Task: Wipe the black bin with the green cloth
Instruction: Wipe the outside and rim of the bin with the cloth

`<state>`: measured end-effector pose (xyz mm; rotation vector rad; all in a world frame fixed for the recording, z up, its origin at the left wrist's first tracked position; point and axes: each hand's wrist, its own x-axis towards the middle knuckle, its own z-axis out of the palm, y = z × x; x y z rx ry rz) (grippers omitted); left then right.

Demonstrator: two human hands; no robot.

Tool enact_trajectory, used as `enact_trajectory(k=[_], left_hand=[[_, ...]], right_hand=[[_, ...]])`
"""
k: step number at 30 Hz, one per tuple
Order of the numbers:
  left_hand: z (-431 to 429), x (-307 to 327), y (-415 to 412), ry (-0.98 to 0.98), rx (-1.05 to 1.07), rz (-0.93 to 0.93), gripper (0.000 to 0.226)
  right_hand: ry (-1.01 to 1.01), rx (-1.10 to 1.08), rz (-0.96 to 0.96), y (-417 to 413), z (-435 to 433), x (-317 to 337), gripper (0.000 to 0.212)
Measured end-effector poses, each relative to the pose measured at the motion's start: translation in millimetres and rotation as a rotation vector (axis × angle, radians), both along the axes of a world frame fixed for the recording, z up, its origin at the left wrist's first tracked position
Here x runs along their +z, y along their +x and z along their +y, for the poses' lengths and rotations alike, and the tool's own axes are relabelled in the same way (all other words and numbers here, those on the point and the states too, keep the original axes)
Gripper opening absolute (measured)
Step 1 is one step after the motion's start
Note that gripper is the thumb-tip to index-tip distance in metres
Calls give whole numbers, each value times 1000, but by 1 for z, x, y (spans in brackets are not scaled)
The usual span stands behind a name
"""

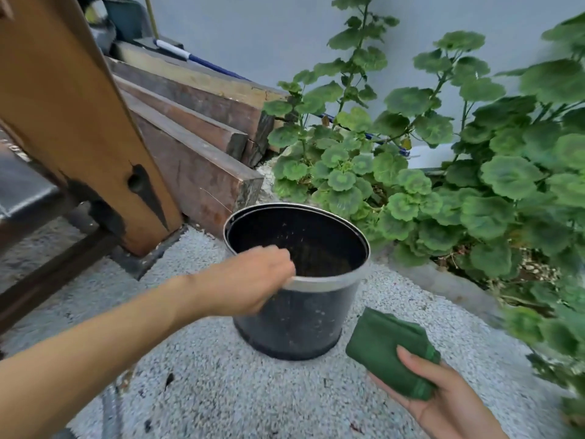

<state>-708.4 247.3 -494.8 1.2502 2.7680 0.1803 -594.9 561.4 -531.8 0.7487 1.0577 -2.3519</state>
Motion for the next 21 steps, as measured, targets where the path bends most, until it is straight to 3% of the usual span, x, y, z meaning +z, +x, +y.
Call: enact_trajectory(k=[3, 7, 10, 12, 17, 19, 21], left_hand=[[-6, 19, -35, 117, 72, -69, 11], [-20, 13, -56, 64, 117, -222, 22], [-26, 6, -63, 82, 211, -256, 27], [-28, 6, -69, 77, 250, -266, 27], [-29, 5, -76, 107, 309, -339, 29], [-30, 4, -77, 129, 338, -368, 30], [-30, 3, -80, 141, 359, -392, 31]], right_hand=[[37, -26, 82, -6, 5, 9, 41], [204, -58, 267, -34, 2, 18, 37], [539, -27, 494, -69, -16, 28, 36], [826, 71, 657, -93, -32, 29, 39], [1328, 342, 943, -144, -60, 10, 52], [1414, 421, 950, -152, -63, -4, 68], [1359, 499, 920, -147, -63, -20, 77]])
